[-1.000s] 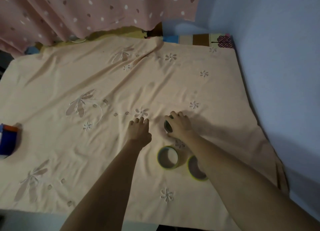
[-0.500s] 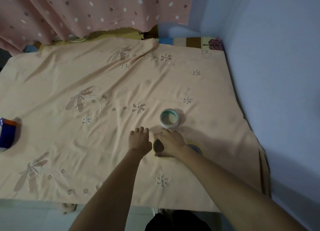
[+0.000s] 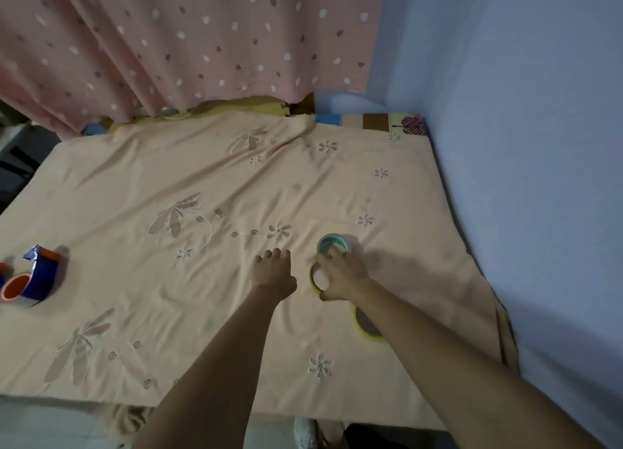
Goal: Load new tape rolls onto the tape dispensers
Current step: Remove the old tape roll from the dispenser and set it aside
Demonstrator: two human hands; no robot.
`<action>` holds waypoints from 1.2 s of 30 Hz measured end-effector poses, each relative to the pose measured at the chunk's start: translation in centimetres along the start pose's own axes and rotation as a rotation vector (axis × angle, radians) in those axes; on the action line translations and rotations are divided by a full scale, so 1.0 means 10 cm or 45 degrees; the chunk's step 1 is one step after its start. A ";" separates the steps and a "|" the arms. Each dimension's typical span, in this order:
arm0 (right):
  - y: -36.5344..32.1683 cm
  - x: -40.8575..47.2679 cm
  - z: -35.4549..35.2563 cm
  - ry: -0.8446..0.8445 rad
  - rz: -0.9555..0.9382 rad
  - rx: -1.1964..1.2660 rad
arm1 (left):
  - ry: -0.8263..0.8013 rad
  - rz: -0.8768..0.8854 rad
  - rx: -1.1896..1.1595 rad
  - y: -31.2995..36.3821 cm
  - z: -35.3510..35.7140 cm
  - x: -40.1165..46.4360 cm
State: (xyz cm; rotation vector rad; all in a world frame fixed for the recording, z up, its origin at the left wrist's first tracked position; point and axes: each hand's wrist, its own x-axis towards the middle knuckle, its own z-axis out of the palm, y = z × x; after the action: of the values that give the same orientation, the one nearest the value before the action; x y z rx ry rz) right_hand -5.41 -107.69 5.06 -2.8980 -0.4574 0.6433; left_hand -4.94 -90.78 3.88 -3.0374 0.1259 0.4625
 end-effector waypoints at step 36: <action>-6.06 -0.98 -0.45 -0.004 -1.182 -0.389 | 0.130 -1.460 -0.208 -4.43 -0.16 -4.81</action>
State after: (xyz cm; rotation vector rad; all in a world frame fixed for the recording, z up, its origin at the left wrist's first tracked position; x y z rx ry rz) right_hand -27.86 -53.91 24.88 -2.4649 -1.8515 0.4272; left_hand -46.23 -43.43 22.18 -2.6403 -1.5732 0.1944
